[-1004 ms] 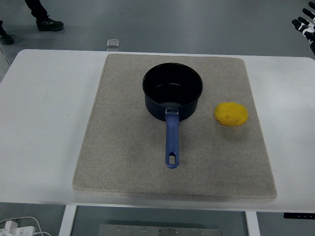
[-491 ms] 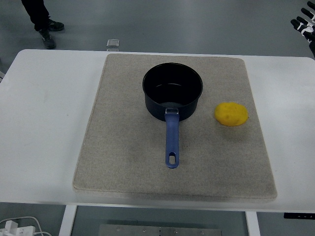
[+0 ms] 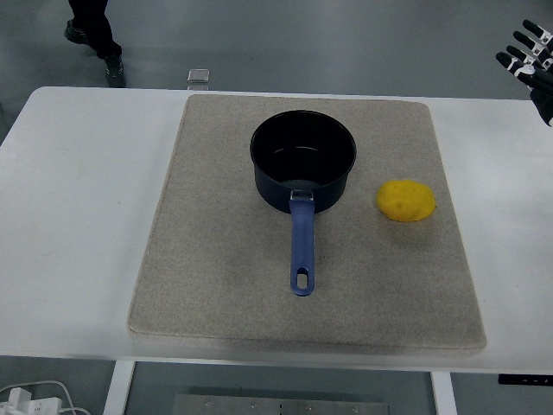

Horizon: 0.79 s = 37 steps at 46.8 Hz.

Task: Put the potato in the blue pot

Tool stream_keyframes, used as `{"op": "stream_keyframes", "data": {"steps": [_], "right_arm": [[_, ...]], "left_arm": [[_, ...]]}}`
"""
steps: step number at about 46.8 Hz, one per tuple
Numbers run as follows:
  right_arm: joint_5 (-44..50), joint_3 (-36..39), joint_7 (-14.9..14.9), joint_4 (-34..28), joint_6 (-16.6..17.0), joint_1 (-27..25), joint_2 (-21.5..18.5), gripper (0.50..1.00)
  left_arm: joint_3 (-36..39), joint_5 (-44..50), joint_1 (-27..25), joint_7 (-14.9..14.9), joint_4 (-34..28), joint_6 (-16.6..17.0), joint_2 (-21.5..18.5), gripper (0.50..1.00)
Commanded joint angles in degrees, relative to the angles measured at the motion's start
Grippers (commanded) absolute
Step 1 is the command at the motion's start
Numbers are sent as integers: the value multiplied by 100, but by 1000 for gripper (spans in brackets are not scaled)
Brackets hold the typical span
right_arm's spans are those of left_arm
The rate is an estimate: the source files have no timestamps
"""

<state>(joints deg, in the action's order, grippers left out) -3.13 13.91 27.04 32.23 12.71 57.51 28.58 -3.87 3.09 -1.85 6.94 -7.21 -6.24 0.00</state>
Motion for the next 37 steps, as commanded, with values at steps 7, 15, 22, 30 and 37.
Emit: {"op": "stream_keyframes", "data": {"steps": [7, 15, 22, 30, 37], "right_arm": [[646, -2, 232, 47, 3, -11, 7, 921], [1541, -29, 486, 275, 12, -20, 95, 923], [2947, -29, 796, 933, 3, -73, 463, 921], [4222, -29, 796, 2111, -50, -222, 1114, 921], [5145, -37, 796, 2350, -427, -372, 1114, 921]], "left_arm": [[0, -1, 0, 0, 0, 0, 0, 1000], [0, 8, 0, 0, 0, 0, 0, 1000], [0, -1, 0, 0, 0, 0, 0, 1000], [0, 8, 0, 0, 0, 0, 0, 1000], [0, -1, 0, 0, 0, 0, 0, 1000]]}}
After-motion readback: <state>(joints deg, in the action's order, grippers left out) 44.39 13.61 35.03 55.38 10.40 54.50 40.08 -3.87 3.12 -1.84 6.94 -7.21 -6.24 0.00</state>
